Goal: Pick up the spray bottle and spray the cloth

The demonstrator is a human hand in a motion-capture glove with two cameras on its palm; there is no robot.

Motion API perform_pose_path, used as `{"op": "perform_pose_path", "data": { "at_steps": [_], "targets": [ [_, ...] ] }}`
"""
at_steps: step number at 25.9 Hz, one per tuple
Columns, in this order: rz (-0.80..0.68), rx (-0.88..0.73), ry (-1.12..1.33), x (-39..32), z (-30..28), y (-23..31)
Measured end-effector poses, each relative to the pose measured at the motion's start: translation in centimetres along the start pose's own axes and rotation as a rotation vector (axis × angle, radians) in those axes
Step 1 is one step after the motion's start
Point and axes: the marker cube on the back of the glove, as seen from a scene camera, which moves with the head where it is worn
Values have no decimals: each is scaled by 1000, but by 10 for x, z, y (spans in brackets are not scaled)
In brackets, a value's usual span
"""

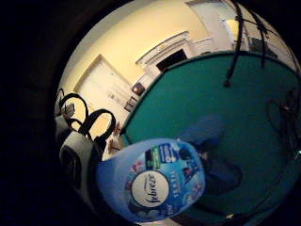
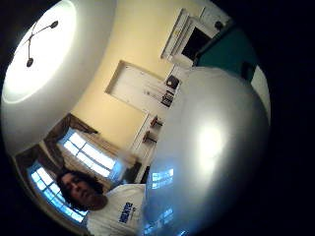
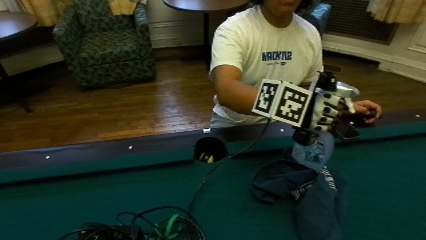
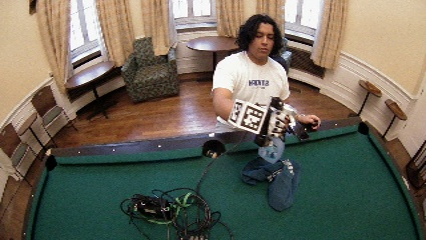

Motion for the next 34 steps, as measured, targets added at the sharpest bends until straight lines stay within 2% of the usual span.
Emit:
{"op": "perform_pose_path", "data": {
  "at_steps": [10, 20, 24, 34],
  "targets": [
    [3, -194, -140, -1, 133, -23],
    [64, -358, -278, 40, 235, -6],
    [33, -380, -298, 50, 252, 3],
    [-22, -336, -317, 56, 255, 4]
  ]
}}
